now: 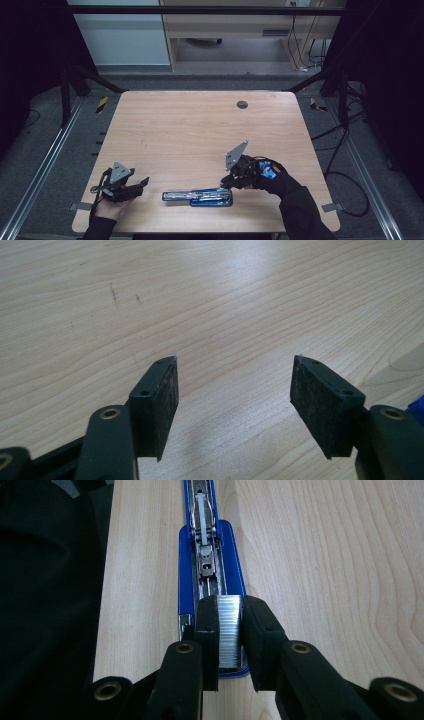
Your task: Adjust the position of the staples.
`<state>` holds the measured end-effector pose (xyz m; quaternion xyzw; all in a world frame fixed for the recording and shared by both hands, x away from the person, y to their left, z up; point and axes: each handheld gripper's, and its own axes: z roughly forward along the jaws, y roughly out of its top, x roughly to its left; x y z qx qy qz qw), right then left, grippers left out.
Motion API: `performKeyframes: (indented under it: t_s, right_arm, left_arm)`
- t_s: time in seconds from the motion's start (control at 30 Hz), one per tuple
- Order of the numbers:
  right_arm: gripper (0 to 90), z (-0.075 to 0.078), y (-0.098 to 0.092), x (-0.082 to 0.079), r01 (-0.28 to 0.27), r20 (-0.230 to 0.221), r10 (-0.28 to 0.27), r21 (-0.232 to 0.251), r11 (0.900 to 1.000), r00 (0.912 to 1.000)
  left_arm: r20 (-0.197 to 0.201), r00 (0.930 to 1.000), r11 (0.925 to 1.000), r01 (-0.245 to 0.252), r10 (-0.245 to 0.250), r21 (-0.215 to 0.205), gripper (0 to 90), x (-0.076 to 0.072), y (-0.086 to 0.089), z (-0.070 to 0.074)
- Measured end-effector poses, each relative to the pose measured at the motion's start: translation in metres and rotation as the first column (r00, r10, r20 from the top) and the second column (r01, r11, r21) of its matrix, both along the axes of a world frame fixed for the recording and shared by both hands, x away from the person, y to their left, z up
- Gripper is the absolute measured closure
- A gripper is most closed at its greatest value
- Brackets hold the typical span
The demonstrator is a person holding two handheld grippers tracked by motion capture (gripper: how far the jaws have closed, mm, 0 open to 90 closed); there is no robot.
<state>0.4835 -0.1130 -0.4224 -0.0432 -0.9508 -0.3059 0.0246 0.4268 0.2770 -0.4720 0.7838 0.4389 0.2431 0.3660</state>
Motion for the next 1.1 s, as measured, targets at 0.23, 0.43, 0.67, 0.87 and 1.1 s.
performKeyframes:
  t_s: [0.23,0.43,0.67,0.87,1.1]
  right_arm:
    - [78.0,-0.004,0.005,-0.001,-0.031,0.001,0.031,-0.016,0.999,0.9995]
    - [77.9,-0.008,0.007,-0.003,-0.04,-0.005,0.04,-0.026,0.999,0.9992]
    - [77.9,-0.012,0.009,-0.004,-0.047,-0.007,0.047,-0.042,0.998,0.9989]
    - [77.9,-0.014,0.011,-0.005,-0.055,-0.003,0.055,-0.047,0.997,0.9985]
    - [77.9,-0.015,0.012,-0.005,-0.058,-0.003,0.058,-0.059,0.997,0.9983]
  left_arm:
    - [-0.001,1.0,1.0,0.002,-0.002,0.001,35.8,0.0,0.0,0.0]
    - [-0.002,1.0,1.0,0.004,-0.004,0.001,35.8,0.0,0.0,0.0]
    - [-0.004,1.0,1.0,0.004,-0.004,0.004,35.7,0.0,-0.001,-0.001]
    - [-0.005,1.0,1.0,0.005,-0.005,0.004,35.7,0.0,-0.001,-0.001]
    - [-0.004,1.0,0.9999,0.007,-0.007,0.007,35.7,0.0,-0.001,-0.001]
